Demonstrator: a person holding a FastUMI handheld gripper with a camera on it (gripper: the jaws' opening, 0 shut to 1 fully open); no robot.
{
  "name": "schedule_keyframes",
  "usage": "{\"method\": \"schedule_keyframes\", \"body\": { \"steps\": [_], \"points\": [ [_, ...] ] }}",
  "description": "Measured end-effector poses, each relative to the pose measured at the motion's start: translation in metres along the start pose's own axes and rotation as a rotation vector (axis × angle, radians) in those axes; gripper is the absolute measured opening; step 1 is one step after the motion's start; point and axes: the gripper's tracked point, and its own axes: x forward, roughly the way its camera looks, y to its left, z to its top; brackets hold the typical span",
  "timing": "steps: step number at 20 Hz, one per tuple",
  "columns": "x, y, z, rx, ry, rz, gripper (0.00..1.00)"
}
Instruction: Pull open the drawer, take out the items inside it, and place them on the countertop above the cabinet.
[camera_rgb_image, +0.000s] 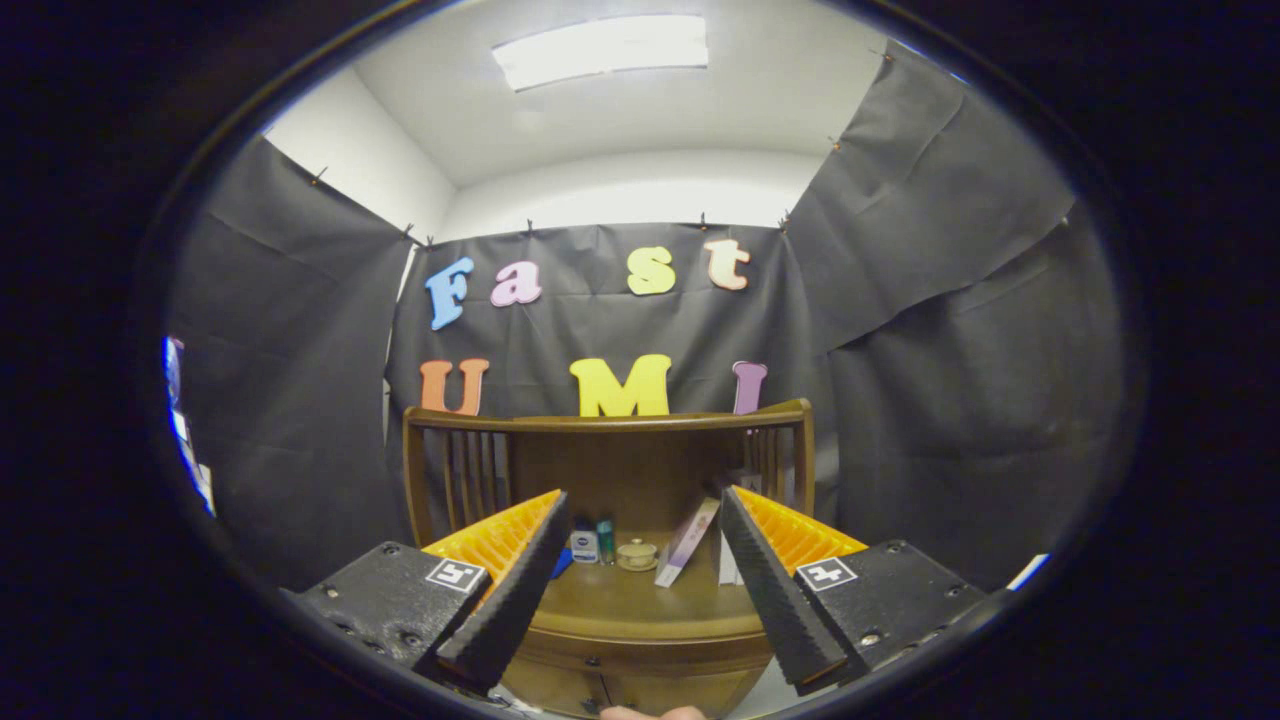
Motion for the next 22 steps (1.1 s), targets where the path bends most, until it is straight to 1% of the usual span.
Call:
{"method": "schedule_keyframes", "body": {
  "steps": [3,5,9,15,19,22],
  "points": [
    [0.009,0.021,-0.015,0.027,-0.004,0.015,0.98],
    [0.017,0.027,-0.034,0.029,0.023,0.015,0.98],
    [0.034,0.042,-0.072,0.040,0.058,0.045,0.98],
    [0.053,0.048,-0.164,0.039,0.152,0.042,0.98],
    [0.065,0.061,-0.235,0.051,0.261,0.073,0.96],
    [0.073,0.061,-0.284,0.060,0.338,0.063,0.95]
  ]
}}
